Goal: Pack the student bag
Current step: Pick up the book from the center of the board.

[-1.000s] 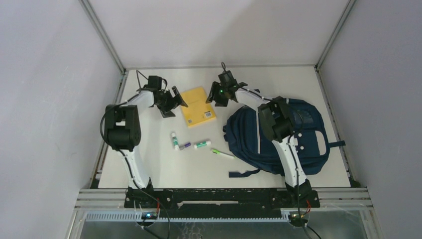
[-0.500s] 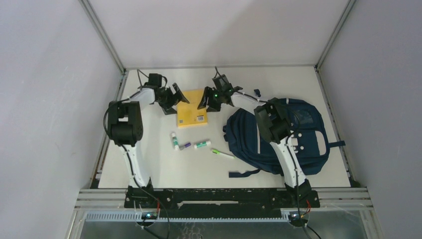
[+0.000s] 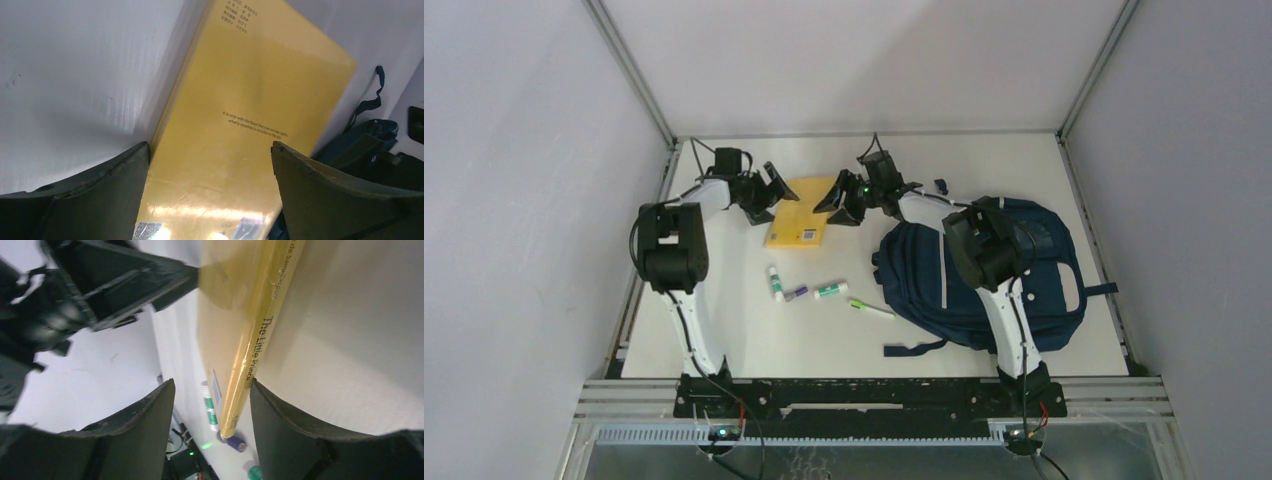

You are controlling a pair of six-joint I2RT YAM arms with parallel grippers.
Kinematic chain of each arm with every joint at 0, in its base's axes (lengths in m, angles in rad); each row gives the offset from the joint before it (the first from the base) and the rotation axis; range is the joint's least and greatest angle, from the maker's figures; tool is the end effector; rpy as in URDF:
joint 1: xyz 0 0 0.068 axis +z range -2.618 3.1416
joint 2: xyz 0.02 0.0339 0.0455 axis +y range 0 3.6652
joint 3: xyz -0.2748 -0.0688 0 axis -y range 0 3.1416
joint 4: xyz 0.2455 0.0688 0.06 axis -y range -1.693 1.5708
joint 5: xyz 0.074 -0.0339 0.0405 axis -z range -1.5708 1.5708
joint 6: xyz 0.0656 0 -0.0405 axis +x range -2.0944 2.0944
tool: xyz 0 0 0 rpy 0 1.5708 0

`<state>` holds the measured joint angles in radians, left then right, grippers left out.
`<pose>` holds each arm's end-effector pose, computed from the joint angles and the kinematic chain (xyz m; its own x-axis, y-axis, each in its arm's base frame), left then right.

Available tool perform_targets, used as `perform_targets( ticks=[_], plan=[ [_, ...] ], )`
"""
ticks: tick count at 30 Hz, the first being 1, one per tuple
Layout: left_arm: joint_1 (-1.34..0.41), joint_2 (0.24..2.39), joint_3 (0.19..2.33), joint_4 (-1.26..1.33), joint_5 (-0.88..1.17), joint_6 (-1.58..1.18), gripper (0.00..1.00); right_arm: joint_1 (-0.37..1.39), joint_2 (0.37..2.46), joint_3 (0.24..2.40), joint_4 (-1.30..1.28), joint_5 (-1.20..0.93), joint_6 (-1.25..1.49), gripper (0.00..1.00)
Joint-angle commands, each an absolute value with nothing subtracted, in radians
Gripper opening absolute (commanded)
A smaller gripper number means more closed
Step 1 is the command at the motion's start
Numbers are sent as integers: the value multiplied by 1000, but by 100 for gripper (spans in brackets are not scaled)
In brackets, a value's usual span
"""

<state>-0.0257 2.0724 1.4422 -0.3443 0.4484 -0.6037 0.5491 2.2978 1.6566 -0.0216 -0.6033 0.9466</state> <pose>0.4597 -0.0403 0.1481 -0.8323 -0.4903 -0.2587 -0.2501 0.7485 -0.6141 0.4379 0.3116 0.1413 -0.9651 0.1929 -0.1774 -0.0482 0.5347 0.8437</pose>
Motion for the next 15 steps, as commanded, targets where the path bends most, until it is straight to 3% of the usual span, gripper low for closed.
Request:
perform_targets(
  ticks=[1, 15],
  plan=[
    [-71, 2048, 1388, -300, 643, -664, 94, 595, 2178, 1675, 241, -702, 1049, 64],
    [-71, 2026, 1340, -231, 718, -693, 94, 615, 2250, 1726, 227, -681, 1058, 65]
  ],
)
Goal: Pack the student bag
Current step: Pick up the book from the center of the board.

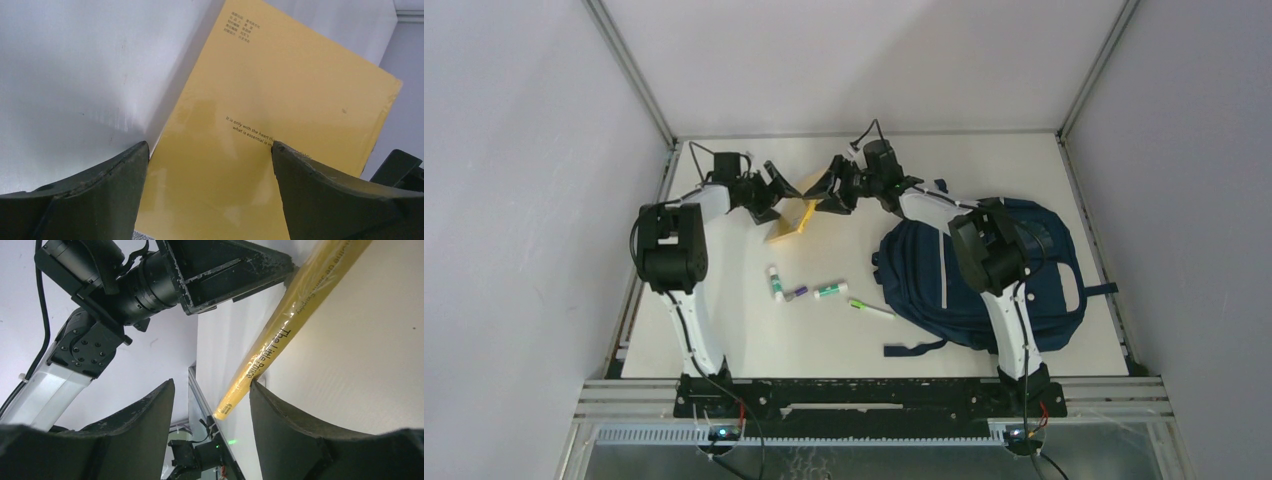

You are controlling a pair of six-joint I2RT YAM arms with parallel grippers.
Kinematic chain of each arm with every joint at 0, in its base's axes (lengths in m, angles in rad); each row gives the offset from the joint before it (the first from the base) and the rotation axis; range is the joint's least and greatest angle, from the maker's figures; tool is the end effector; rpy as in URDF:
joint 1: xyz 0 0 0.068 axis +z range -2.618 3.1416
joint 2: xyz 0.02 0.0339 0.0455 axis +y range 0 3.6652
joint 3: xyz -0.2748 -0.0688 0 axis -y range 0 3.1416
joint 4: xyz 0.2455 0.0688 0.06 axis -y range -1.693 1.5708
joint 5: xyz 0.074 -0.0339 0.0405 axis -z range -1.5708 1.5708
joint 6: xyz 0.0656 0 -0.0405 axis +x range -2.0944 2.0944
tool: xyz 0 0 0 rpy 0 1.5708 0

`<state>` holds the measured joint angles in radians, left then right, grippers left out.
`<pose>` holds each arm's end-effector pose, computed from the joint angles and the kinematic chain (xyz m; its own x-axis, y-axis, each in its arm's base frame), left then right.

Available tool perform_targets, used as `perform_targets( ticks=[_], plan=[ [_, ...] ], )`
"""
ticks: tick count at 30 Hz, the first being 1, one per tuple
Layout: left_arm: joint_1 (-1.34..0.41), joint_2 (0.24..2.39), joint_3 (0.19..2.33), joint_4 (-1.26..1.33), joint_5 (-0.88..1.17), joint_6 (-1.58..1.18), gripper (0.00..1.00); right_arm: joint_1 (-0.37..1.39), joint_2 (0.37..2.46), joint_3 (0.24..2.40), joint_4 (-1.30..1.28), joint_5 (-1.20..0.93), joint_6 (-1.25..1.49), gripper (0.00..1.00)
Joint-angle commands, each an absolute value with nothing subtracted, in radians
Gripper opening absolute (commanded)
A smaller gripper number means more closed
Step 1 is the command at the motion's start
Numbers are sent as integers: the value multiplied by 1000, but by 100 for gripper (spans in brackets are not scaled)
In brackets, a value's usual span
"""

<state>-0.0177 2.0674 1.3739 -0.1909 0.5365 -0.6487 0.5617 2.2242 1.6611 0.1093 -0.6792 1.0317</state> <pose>0.4600 -0.0417 0.1435 -0.8212 -0.5048 -0.2661 -0.1970 0.6885 -0.6979 0.4343 0.3220 0.1966 -0.9562 0.1872 -0.2251 -0.1396 0.3841 0.9127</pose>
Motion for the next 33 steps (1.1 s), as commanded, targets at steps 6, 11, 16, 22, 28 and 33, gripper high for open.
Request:
perform_targets(
  ticks=[6, 11, 16, 22, 28, 33],
  plan=[
    [-73, 2023, 1323, -211, 758, -702, 94, 620, 2261, 1724, 256, -662, 1071, 65],
    [-79, 2030, 1295, -175, 786, -725, 94, 621, 2278, 1759, 289, -649, 1090, 66],
    [-81, 2024, 1274, -168, 792, -726, 93, 618, 2323, 1827, 261, -621, 1076, 66],
    [-81, 2020, 1286, -202, 773, -703, 93, 601, 2389, 1867, 224, -602, 1051, 65],
    [-70, 2031, 1304, -248, 752, -669, 93, 592, 2387, 1842, 229, -593, 1041, 65],
    [-54, 2007, 1321, -302, 715, -620, 94, 582, 2373, 1823, 177, -573, 1022, 66]
  ],
)
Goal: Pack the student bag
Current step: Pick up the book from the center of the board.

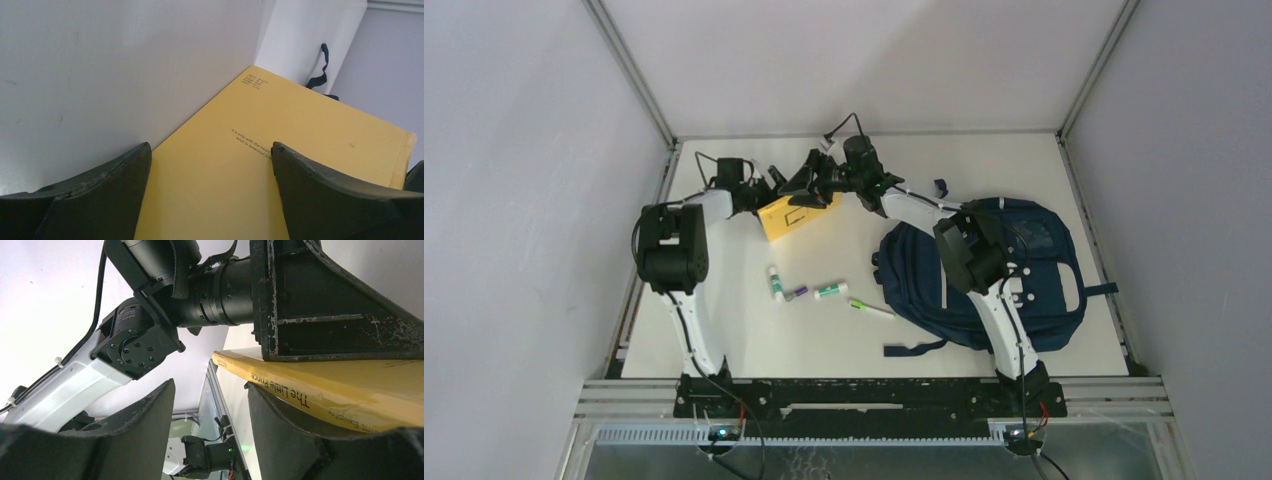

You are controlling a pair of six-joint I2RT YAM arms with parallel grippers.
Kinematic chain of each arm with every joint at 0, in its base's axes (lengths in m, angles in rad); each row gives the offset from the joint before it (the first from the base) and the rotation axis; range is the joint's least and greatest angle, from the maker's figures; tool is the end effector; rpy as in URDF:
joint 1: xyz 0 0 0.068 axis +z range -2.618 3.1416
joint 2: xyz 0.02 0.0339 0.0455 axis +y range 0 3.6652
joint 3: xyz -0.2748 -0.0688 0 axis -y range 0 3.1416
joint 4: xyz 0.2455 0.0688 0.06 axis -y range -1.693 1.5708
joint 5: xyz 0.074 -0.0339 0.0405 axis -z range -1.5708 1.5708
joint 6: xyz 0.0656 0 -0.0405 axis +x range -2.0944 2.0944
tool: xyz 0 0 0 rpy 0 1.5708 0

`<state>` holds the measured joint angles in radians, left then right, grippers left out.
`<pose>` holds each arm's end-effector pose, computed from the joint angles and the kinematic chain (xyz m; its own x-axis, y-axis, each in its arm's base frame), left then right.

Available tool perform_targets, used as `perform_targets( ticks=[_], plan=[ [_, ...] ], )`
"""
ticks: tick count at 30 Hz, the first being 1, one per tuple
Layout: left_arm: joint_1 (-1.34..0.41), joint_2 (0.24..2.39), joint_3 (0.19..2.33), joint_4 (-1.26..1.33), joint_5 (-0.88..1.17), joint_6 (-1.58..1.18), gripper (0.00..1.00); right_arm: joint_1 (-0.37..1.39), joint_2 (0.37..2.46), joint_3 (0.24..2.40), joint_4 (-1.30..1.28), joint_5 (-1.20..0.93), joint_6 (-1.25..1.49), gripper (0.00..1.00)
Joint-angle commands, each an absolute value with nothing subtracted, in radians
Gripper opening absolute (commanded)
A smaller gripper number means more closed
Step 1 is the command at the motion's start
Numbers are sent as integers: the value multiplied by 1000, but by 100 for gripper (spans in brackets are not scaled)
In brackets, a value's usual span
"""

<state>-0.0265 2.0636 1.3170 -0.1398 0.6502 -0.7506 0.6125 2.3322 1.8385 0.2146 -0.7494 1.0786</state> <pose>0.4495 -0.0516 0.1351 -0.8417 -0.5208 -0.1424 -0.2331 0.5885 -0.7742 0.4419 0.3651 0.2153 -0.9497 0.1213 -0.2889 -0.2534 0.2447 0.9359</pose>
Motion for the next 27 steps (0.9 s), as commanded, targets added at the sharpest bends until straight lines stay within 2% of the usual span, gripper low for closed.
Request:
perform_targets(
  ticks=[1, 11, 27],
  plan=[
    [-50, 2002, 1323, -304, 717, -617, 94, 578, 2368, 1814, 169, -568, 1027, 66],
    [-48, 2002, 1321, -307, 728, -614, 93, 564, 2322, 1736, 43, -449, 1105, 66],
    [-74, 2029, 1319, -299, 740, -612, 93, 547, 2334, 1717, -21, -418, 1129, 68]
  ],
)
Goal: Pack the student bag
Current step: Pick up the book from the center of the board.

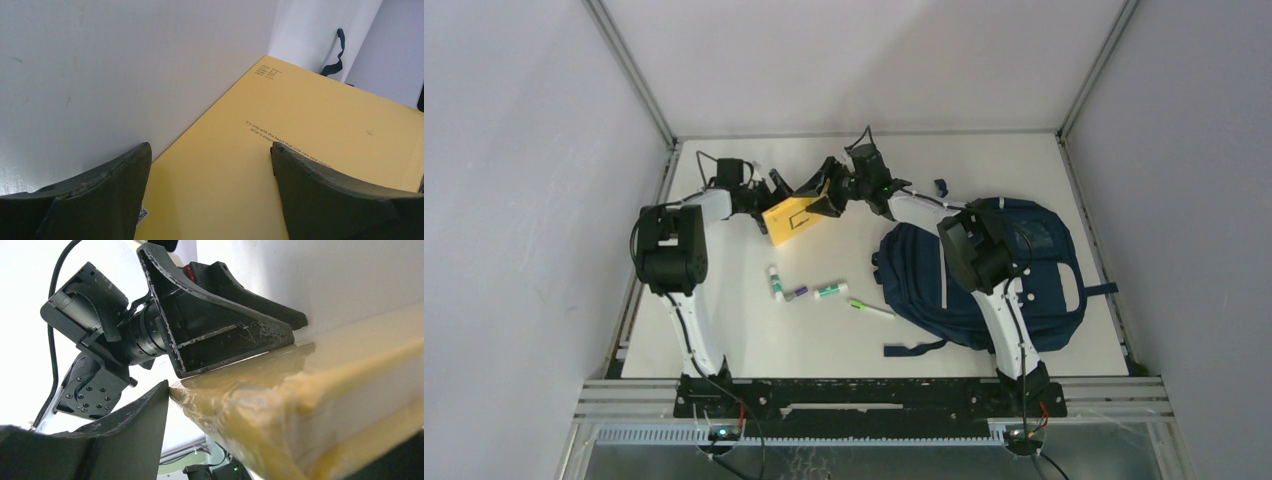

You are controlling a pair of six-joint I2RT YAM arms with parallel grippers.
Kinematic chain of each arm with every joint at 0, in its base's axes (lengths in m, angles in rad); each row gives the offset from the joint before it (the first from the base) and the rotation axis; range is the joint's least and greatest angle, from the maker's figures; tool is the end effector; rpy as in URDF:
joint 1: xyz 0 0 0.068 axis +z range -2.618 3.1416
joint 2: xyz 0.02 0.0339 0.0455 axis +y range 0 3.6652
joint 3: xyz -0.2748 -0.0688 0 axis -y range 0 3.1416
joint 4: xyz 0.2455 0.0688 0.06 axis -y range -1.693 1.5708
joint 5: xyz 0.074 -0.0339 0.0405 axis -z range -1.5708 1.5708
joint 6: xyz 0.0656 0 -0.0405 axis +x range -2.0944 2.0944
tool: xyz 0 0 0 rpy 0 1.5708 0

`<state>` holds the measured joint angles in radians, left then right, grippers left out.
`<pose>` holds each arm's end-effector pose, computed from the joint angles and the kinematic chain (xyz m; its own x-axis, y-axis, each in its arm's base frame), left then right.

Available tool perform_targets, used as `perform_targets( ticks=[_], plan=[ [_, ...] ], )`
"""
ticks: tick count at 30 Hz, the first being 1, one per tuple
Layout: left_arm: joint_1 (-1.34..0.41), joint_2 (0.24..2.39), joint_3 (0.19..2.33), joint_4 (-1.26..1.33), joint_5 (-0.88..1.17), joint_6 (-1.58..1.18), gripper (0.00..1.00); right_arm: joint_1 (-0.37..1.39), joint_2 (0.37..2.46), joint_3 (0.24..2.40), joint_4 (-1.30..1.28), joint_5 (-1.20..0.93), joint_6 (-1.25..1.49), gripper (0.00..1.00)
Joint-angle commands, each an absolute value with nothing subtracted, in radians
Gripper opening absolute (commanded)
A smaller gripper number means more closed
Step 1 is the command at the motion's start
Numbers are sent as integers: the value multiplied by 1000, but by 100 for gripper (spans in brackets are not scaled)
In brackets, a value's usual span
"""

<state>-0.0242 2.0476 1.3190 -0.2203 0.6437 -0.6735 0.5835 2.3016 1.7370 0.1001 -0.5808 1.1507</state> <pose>0.4418 -0.0501 0.1362 -0.8652 -0.4781 -0.1511 -0.2185 0.6307 -0.7446 0.4459 0.3375 0.1797 -0.9468 0.2896 -0.1402 -0.0135 0.3997 0.9166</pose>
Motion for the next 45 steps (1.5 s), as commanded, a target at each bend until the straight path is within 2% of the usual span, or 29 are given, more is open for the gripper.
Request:
perform_targets(
  ticks=[1, 22, 26, 29, 30, 33, 34, 35, 41, 45],
  plan=[
    [-75, 2027, 1319, -299, 739, -612, 93, 547, 2333, 1715, -35, -417, 1123, 68],
    [-156, 1976, 1257, -298, 661, -600, 93, 526, 2196, 1480, -10, -404, 1144, 74],
    [-163, 1945, 1236, -293, 654, -600, 93, 526, 2170, 1421, 41, -399, 1157, 71],
    [-169, 1939, 1232, -290, 657, -603, 93, 529, 2174, 1420, 41, -400, 1158, 62],
    [-170, 1937, 1230, -290, 657, -603, 93, 529, 2174, 1419, 41, -400, 1156, 54],
    [-170, 1923, 1228, -290, 657, -602, 93, 531, 2162, 1409, 38, -396, 1147, 16],
    [-169, 1914, 1230, -296, 657, -601, 92, 531, 2157, 1405, 37, -396, 1142, 6],
    [-169, 1901, 1234, -306, 653, -597, 93, 531, 2153, 1404, 32, -395, 1137, 0],
    [-169, 1738, 1280, -453, 525, -468, 93, 527, 2106, 1391, 24, -435, 1095, 0],
    [-176, 1562, 1228, -458, 442, -374, 95, 522, 2041, 1381, 19, -515, 1077, 0]
  ],
)
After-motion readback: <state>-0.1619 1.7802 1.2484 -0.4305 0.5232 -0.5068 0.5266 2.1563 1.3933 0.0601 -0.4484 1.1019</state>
